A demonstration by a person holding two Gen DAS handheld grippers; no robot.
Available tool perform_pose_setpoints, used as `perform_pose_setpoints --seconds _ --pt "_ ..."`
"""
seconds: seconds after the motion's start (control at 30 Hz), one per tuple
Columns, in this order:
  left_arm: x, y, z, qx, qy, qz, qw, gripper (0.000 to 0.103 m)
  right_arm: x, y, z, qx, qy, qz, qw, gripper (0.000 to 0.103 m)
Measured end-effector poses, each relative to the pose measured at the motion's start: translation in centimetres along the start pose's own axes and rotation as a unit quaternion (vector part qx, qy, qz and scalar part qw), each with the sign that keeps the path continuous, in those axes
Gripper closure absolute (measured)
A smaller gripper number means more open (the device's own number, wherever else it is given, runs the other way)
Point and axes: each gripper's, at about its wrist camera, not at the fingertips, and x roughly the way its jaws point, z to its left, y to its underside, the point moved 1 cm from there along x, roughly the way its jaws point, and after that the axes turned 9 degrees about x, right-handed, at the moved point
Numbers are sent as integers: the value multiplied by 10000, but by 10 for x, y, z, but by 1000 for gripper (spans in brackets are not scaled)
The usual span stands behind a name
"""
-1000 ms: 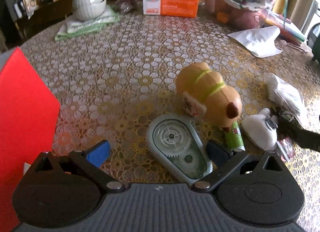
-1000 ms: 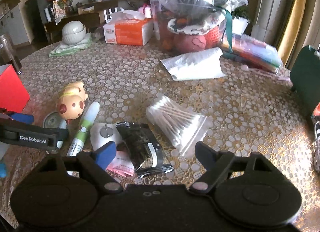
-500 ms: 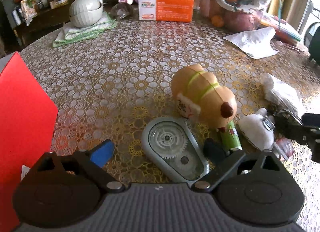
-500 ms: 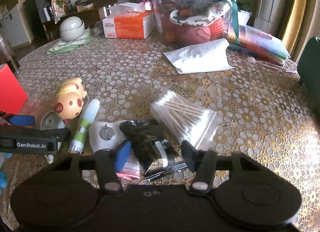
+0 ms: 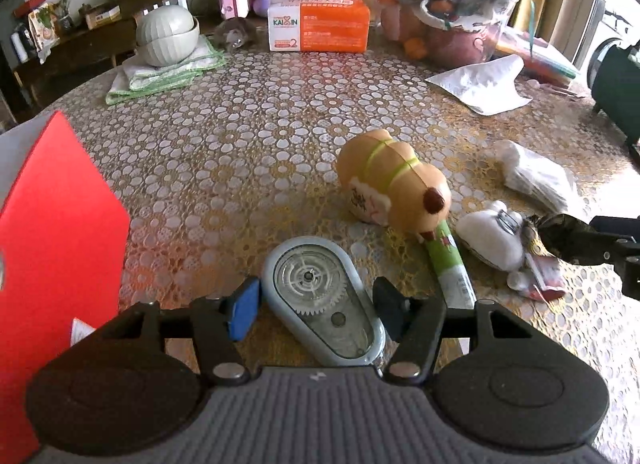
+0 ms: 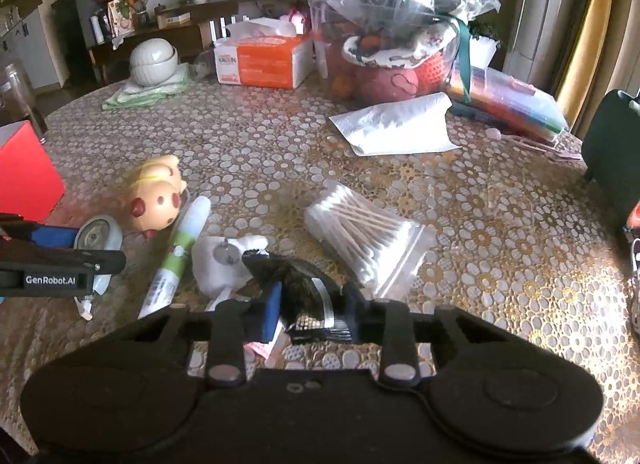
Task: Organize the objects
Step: 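Close left tool on the correction tape while right tool closes on the black packet, then carry the tape with left tool while right tool carries the black packet over the red box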
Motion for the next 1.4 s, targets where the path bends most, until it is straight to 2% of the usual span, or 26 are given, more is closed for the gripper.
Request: perform_pose_setpoints --seconds 0.33,0.67,1.13,1.4 --pt "-38 24 -3 -67 306 -40 9995 42 -47 12 6 42 -60 -299 9995 75" --pt "-89 46 0 -64 620 -151 9979 42 -102 32 31 50 -391 -485 9980 75" --pt "-155 66 28 -88 860 -522 9949 42 -148 53 94 -141 -779 -578 9952 75" --pt "-182 76 57 -91 772 -657 9948 42 -161 49 140 -408 -1008 -671 9918 75"
